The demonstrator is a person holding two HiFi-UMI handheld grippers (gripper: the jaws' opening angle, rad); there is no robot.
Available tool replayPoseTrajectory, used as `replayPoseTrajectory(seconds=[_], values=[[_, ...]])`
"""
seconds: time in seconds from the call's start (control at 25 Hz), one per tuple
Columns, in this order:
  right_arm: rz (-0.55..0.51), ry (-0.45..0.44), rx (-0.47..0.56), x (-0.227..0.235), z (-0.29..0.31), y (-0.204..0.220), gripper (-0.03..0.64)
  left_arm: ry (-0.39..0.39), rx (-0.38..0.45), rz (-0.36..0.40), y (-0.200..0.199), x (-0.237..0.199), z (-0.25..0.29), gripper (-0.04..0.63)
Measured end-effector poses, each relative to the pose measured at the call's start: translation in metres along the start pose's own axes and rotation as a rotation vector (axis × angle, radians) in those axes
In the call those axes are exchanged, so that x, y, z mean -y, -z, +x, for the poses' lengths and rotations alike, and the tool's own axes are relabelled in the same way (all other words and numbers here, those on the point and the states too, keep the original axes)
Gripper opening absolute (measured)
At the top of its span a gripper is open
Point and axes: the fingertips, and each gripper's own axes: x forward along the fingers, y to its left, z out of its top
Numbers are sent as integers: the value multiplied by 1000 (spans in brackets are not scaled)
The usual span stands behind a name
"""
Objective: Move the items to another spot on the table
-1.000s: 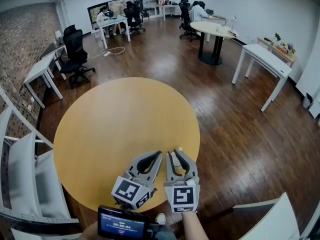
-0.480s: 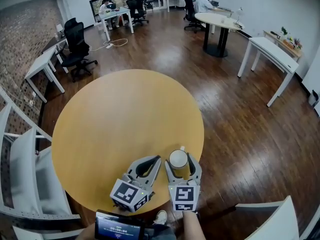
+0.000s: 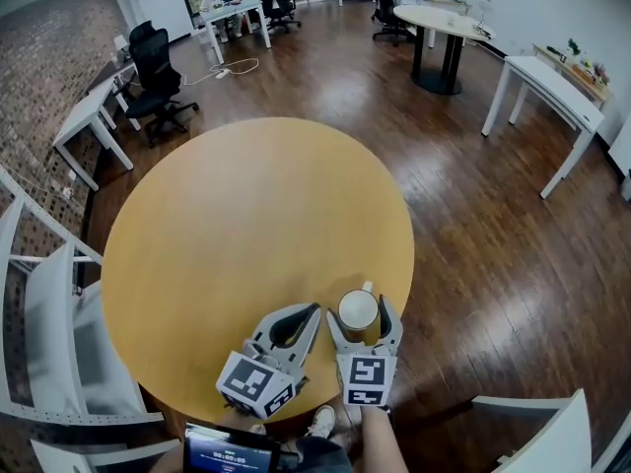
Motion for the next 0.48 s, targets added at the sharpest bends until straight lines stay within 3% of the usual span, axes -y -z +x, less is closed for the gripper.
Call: replayPoseTrajectory(seconds=[0.48], values=[[-21,-10,6,-1,19,19,414,-19,-30,-16,16,-13,2,2]])
